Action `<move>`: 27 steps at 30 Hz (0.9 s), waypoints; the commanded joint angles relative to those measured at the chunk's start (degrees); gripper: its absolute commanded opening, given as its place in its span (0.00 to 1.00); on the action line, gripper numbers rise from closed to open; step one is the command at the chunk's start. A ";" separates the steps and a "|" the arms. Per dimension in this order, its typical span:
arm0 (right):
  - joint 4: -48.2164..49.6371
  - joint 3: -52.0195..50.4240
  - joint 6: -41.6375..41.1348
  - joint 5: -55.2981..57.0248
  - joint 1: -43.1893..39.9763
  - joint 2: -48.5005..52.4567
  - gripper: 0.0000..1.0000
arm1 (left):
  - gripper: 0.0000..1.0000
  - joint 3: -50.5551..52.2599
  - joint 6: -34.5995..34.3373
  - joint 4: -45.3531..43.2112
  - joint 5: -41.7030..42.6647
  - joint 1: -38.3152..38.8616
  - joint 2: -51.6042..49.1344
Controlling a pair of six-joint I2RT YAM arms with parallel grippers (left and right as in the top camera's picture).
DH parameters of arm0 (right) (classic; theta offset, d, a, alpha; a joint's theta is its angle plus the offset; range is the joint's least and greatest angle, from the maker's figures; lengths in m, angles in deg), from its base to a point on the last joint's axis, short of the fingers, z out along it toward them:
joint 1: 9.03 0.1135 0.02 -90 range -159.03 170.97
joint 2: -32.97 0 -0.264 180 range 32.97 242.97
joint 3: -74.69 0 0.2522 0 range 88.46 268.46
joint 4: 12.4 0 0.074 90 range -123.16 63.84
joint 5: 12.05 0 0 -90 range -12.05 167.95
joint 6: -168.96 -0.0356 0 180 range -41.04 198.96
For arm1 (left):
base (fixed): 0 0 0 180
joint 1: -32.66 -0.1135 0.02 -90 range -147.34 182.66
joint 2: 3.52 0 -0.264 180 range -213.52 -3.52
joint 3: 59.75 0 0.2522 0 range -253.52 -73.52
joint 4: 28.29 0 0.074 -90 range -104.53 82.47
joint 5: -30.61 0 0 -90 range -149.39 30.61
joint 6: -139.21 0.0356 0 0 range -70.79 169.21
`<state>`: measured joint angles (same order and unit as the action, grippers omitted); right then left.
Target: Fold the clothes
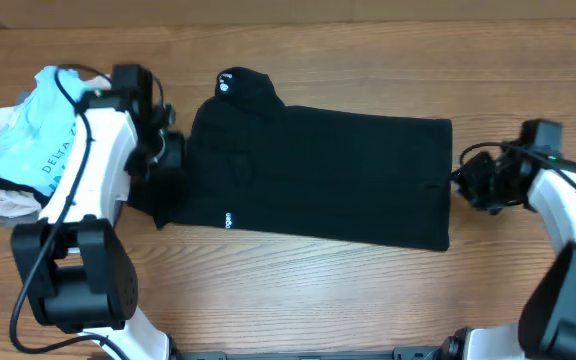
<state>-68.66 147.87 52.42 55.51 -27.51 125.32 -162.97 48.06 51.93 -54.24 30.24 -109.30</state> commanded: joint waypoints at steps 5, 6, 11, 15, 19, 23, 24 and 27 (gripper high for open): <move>-0.31 10.29 2.80 -9.99 0.04 -6.32 0.39 | 0.74 -14.34 1.29 -2.01 16.98 0.46 -0.24; 0.37 11.04 2.80 -10.08 0.04 -6.32 0.40 | 0.74 -14.62 0.79 -3.65 16.98 0.81 -0.26; 5.03 12.09 2.64 -10.08 0.04 -6.32 0.44 | 0.74 -14.67 -2.25 -12.94 16.98 3.39 -3.39; 3.72 12.07 2.82 -9.68 0.04 -6.32 0.48 | 0.75 -15.74 -3.28 -17.25 16.96 4.26 -9.18; 1.53 12.07 3.02 -9.62 0.04 -6.32 0.48 | 0.76 -19.08 -5.68 -22.38 17.00 4.22 -16.55; -0.70 12.07 4.31 -9.49 0.04 -6.32 0.48 | 0.74 -21.11 -5.77 -28.20 14.80 4.22 -22.34; -1.42 12.07 4.31 -9.09 0.09 -6.32 0.49 | 0.74 -21.11 -5.75 -29.86 14.19 4.24 -23.26; -3.63 12.07 4.31 -7.34 0.09 -6.32 0.49 | 0.74 -21.11 -5.73 -34.75 13.57 4.24 -25.68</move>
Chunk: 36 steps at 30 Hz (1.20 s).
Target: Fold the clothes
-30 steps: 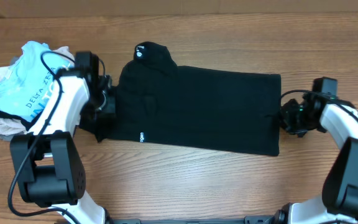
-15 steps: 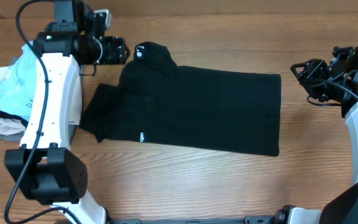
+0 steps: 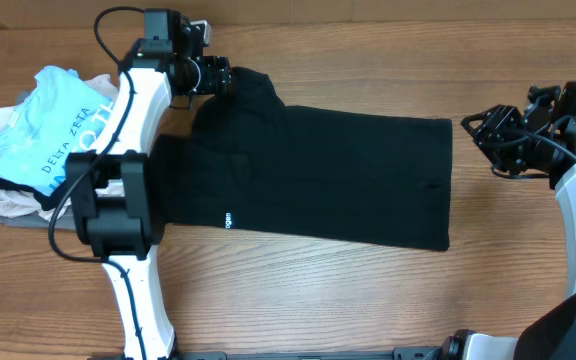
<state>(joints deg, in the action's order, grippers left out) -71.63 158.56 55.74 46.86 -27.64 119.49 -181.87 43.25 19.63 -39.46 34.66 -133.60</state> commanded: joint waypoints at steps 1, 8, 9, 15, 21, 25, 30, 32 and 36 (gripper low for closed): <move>-1.33 1.38 0.96 2.05 0.22 -0.48 0.49 | 0.74 -2.21 -0.92 -3.72 -1.20 -0.13 -2.01; -3.52 1.27 1.01 4.52 0.22 -0.48 0.49 | 0.71 -2.16 -0.94 -6.12 -2.73 -0.09 -5.49; -3.63 1.20 1.01 4.94 0.22 -0.48 0.49 | 0.71 -2.16 -0.96 -5.77 -2.67 -0.13 -5.68; -9.42 0.37 0.44 15.58 0.22 0.70 0.24 | 0.58 -4.68 0.81 4.17 0.72 -0.96 -2.78; -13.09 -2.64 -2.75 16.06 -0.11 3.63 0.07 | 0.58 -14.84 1.36 28.79 2.01 -3.72 5.07; -14.56 -6.40 -2.75 14.95 0.02 4.22 0.04 | 0.61 -15.65 2.82 43.78 1.51 -4.13 9.97; -7.41 -14.75 -2.69 13.00 0.00 4.22 0.04 | 0.61 -14.21 3.37 56.15 0.85 -3.45 10.40; -4.22 -18.53 -2.75 9.18 0.00 4.22 0.04 | 0.58 -12.44 4.00 57.59 0.85 -3.17 10.40; 0.87 -25.83 -3.48 5.92 0.00 4.22 0.04 | 0.48 -9.84 5.51 60.83 0.48 -3.08 10.43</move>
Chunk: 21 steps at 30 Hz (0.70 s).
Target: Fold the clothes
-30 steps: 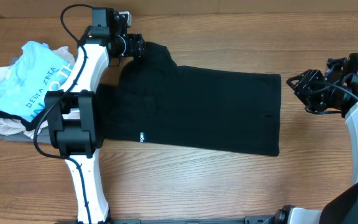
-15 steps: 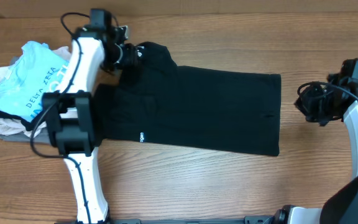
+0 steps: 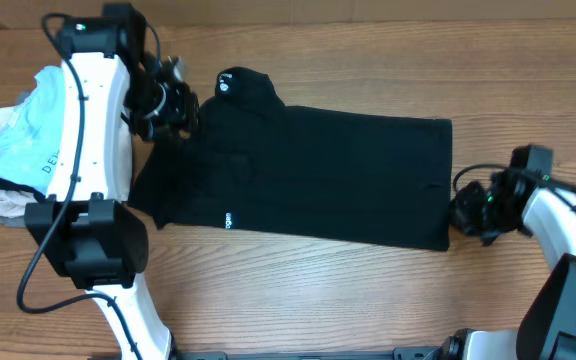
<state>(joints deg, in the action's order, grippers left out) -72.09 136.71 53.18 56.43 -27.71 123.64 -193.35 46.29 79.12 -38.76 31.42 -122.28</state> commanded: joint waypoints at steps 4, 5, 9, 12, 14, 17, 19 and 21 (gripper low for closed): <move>4.92 -9.29 -3.52 -2.51 0.02 0.07 0.04 | 0.45 5.11 1.90 3.19 -4.79 0.15 -0.20; 5.62 -10.23 -4.90 -1.33 -0.17 0.07 0.04 | 0.44 6.45 1.07 3.19 -5.22 0.15 0.28; 6.78 -12.09 -9.35 4.48 -0.96 0.07 0.04 | 0.39 13.70 -2.45 -0.15 -7.76 0.15 4.22; 5.49 -12.13 -9.99 7.56 -1.42 0.07 0.04 | 0.46 21.62 -6.73 -5.70 -8.66 0.39 9.16; 4.59 -12.13 -10.27 8.70 -1.77 0.07 0.04 | 0.51 27.89 -9.97 -10.56 -9.20 0.66 12.50; 5.01 -12.13 -10.05 9.05 -1.88 0.07 0.04 | 0.54 38.18 -12.44 -20.04 -9.75 1.18 16.00; 5.18 -12.11 -10.03 8.98 -1.88 0.07 0.04 | 0.55 44.11 -14.84 -26.05 -10.71 1.22 16.37; 5.18 -12.11 -9.81 9.05 -1.88 0.07 0.04 | 0.55 49.03 -15.17 -33.51 -10.95 1.22 16.00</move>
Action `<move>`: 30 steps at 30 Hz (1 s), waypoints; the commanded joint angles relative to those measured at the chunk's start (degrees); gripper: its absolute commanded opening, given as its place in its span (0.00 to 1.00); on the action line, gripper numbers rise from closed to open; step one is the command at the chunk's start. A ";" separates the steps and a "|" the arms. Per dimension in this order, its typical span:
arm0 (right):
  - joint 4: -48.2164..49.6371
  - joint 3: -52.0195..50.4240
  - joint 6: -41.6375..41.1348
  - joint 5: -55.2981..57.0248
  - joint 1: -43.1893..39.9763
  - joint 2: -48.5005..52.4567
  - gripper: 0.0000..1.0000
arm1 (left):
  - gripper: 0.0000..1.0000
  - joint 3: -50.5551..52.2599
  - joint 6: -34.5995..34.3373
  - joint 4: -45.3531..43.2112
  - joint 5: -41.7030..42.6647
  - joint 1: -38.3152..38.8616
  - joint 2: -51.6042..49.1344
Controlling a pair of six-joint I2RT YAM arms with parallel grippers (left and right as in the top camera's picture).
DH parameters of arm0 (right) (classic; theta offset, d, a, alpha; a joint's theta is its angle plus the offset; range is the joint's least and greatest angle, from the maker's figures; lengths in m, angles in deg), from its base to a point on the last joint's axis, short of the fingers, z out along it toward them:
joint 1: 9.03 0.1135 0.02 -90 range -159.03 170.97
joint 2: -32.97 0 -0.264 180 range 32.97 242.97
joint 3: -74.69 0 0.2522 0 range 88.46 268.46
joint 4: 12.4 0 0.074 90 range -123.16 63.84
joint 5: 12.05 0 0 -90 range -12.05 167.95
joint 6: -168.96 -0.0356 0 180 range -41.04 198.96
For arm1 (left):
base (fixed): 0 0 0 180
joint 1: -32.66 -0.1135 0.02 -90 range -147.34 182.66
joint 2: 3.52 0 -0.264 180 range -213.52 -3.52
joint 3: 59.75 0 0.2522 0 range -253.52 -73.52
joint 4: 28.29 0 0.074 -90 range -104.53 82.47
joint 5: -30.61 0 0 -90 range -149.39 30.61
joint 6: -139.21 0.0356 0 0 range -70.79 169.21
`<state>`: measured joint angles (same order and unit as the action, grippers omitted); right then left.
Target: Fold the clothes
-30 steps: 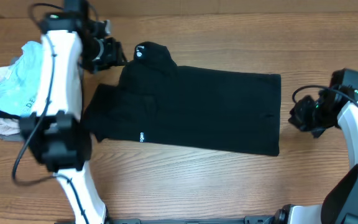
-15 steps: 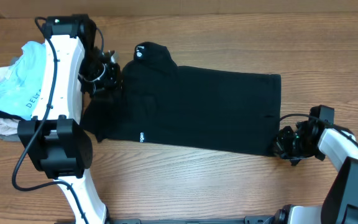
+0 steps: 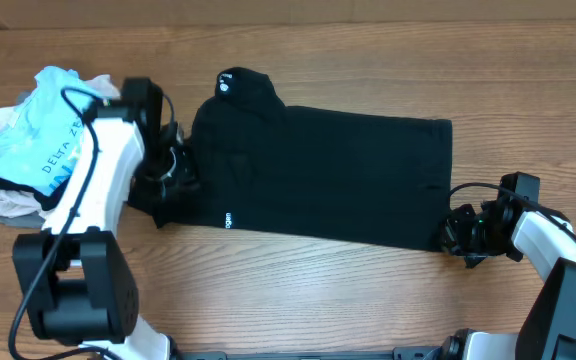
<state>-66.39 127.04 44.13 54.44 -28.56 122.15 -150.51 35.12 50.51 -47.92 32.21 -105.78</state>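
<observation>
A black garment (image 3: 318, 175) lies spread flat across the middle of the table, its collar end to the left and its hem to the right. My left gripper (image 3: 171, 180) sits low at the garment's left edge, over a dark flap of cloth; its jaws are hidden under the arm. My right gripper (image 3: 455, 232) is down at the garment's lower right corner, touching the hem. Whether either has cloth between its fingers does not show from above.
A pile of other clothes (image 3: 23, 150), light blue with lettering over white and beige, lies at the left edge beside my left arm. Bare wooden table (image 3: 298, 290) runs along the front, and the table's back edge (image 3: 368, 12) is at the top.
My left gripper has come down from the upper left corner of the garment to its lower left edge. My right gripper has shifted slightly down and left, onto the lower right corner.
First my left gripper was at the garment's left edge and the right one just off its right hem. Then the left was up by the collar and the right was raised away. Later both returned toward the garment, which has kept its shape throughout.
</observation>
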 commanded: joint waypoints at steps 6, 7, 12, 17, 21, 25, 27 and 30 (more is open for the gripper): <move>-0.55 -2.45 -0.09 11.04 -1.03 1.55 0.04 | 0.26 15.65 -7.61 -21.81 -2.91 0.33 -1.16; -0.52 -2.45 0.28 11.04 -1.03 1.55 0.04 | 0.20 16.09 -7.80 -23.26 -3.13 0.33 -1.16; -0.50 -2.45 0.31 11.04 -1.03 1.55 0.04 | 0.04 16.35 -7.82 -21.20 -6.38 0.37 -1.25; -1.11 -1.16 0.31 11.06 -2.12 1.53 0.04 | 0.04 20.20 -13.55 -16.04 -6.97 0.00 -1.22; -4.11 0.96 0.96 11.08 -5.14 1.53 0.04 | 0.04 24.98 -15.26 -13.53 -4.57 -1.64 -1.22; -8.28 2.93 3.78 11.08 -7.80 1.53 0.04 | 0.04 27.39 -15.19 -11.74 -3.76 -3.41 -1.05; -9.94 3.61 4.52 11.06 -8.68 1.53 0.04 | 0.04 27.50 -14.01 -9.75 -3.72 -3.65 -0.68; -9.79 4.00 5.27 11.52 -9.40 1.53 0.04 | 0.04 27.50 -12.74 -7.76 -3.69 -3.65 1.11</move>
<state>-76.51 129.93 47.67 60.89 -37.04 122.72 -125.39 21.74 42.62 -49.78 28.65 -104.12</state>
